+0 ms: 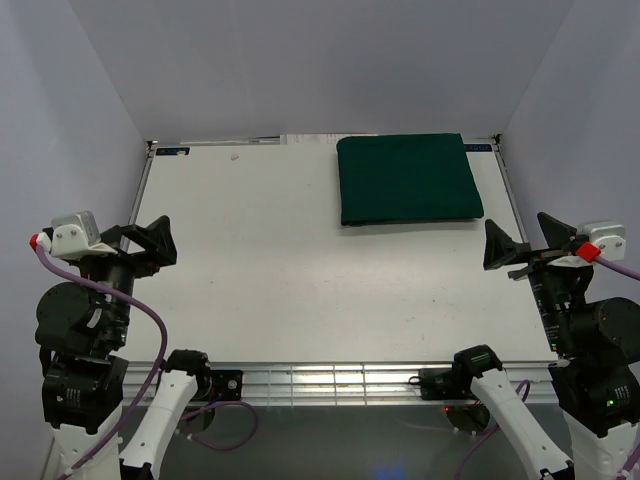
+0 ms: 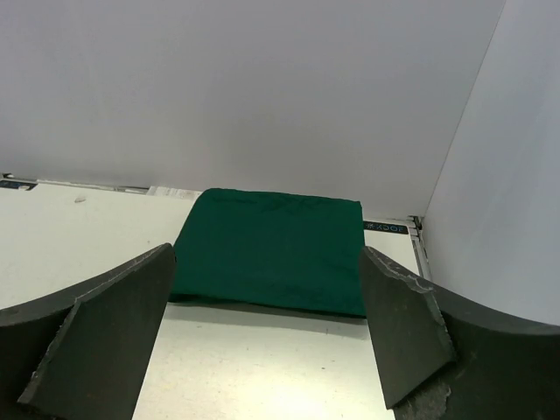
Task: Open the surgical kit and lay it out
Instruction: Move the surgical kit at the center of the board.
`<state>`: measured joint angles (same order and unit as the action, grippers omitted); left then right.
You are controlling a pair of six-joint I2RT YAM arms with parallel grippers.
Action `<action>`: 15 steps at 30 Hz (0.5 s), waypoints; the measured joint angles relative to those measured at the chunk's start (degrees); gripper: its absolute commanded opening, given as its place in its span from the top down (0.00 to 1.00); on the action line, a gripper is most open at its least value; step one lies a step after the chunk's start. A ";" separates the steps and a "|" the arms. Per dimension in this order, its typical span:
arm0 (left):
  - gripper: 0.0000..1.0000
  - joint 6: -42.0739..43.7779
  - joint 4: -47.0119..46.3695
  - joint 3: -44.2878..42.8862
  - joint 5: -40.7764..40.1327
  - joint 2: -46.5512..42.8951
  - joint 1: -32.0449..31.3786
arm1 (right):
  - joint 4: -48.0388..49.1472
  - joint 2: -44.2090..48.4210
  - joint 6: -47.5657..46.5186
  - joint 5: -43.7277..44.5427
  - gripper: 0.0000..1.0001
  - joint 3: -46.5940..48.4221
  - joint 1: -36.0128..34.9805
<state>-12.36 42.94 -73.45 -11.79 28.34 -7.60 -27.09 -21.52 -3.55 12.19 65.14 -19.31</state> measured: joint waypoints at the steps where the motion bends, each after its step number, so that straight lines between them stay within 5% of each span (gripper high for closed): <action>1: 0.02 0.02 0.00 0.00 0.00 0.00 0.00 | -0.02 0.00 0.00 0.00 0.10 0.00 0.00; 15: 0.02 -0.87 0.61 0.00 0.39 0.50 0.00 | -0.07 -1.14 -0.02 -4.57 0.10 -0.35 0.00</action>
<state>-13.23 43.55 -73.45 -11.40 28.84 -7.60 -27.16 -22.65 -3.57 7.62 64.79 -19.31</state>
